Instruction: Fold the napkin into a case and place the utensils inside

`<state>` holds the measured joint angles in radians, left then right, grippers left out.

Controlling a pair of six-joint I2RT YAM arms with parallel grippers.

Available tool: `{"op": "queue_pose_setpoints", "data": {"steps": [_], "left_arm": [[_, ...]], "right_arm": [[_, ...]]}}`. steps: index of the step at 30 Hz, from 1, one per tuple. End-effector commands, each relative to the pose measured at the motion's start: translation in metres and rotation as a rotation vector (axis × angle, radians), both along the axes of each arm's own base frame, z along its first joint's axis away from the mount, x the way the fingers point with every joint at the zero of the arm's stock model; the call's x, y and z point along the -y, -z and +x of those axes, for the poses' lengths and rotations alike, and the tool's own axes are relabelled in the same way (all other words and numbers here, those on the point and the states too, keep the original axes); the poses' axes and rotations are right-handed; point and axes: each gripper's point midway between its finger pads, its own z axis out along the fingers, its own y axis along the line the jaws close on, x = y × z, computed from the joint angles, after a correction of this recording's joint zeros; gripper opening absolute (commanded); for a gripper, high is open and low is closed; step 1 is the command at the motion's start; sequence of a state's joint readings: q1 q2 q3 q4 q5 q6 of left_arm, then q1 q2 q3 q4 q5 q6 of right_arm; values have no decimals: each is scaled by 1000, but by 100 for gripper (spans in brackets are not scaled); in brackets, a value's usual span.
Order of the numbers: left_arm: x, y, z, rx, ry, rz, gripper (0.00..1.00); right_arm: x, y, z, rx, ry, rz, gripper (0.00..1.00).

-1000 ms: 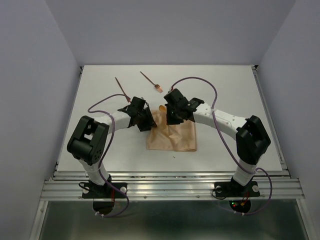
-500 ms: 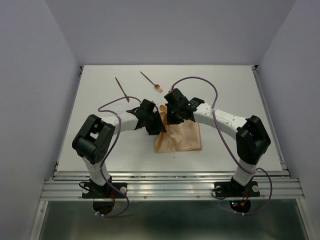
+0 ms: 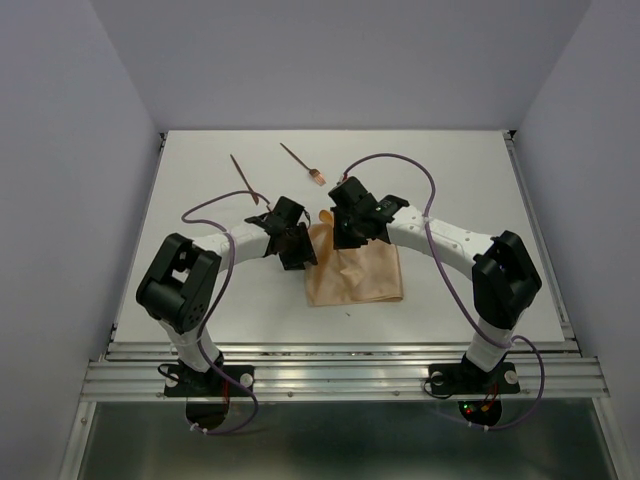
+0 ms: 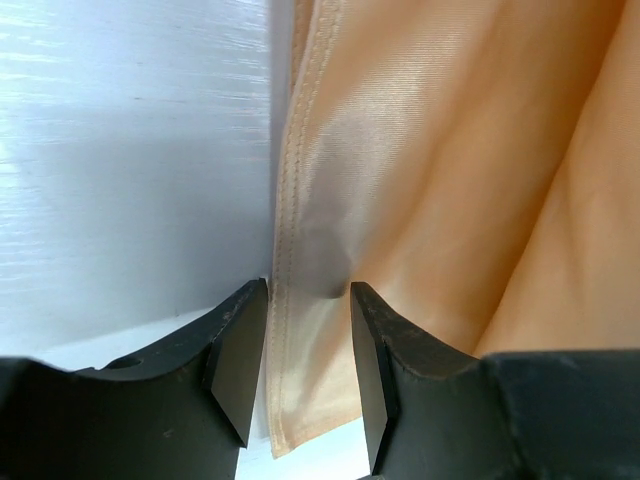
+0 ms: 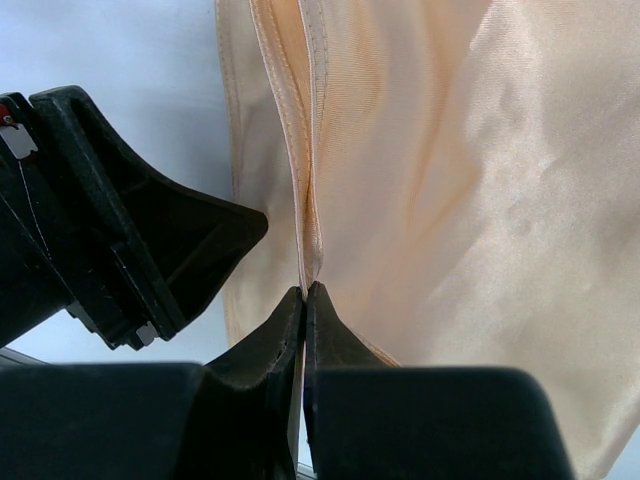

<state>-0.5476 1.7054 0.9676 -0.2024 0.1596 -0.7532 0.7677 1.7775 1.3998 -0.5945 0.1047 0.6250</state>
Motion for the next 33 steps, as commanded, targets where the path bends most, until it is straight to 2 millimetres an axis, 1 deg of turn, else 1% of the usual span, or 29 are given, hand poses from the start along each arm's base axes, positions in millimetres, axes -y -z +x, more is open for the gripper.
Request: {"op": "queue_pose_setpoints", "data": {"steps": [1,3,6,7,8,9,11,12,13,15,17,18,19,22,24,25,27,28,33], "left_arm": [[-14,-14,6,50,-32,51,49],[-14,-12,5,45,-33,49,48],[-11,-5,3,26,-22,27,40],[-10,-3,4,28,-20,19,35],[-8,0,2,15,-15,12,32],[-7,3,0,9,-13,8,28],[-6,6,0,3,-10,2,23],[-6,6,-1,1,-10,1,22],[-6,7,-1,0,-8,3,19],[-6,8,-1,2,-7,2,19],[-6,8,-1,2,-3,2,18],[-6,8,-1,3,-3,-3,18],[-5,9,-2,1,-1,-3,18],[-2,9,-2,-2,7,-20,18],[-1,8,-2,0,8,-25,18],[-1,9,-2,1,10,-25,18],[-1,8,-2,1,8,-26,18],[-1,8,-2,2,8,-25,18],[-7,6,1,22,-5,8,18]], "right_arm": [[-14,-23,12,62,-4,58,1],[-14,-23,12,62,-9,58,1],[-17,-27,14,73,-15,68,1],[-18,-28,15,75,-17,70,1],[-18,-29,15,77,-20,72,1],[-24,-32,14,83,-32,77,1],[-26,-33,16,84,-35,75,1],[-30,-33,14,83,-45,74,1],[-32,-34,16,86,-46,75,1],[-39,-35,15,87,-59,81,1],[-43,-35,18,86,-63,83,1],[-48,-34,15,81,-77,84,1],[-50,-34,16,81,-78,86,1],[-62,-31,17,76,-96,96,1],[-65,-29,18,70,-102,100,1],[-70,-29,16,68,-114,104,1],[-74,-27,18,64,-118,104,1],[-77,-28,15,63,-127,104,1],[-76,-22,14,54,-125,94,1]]}}
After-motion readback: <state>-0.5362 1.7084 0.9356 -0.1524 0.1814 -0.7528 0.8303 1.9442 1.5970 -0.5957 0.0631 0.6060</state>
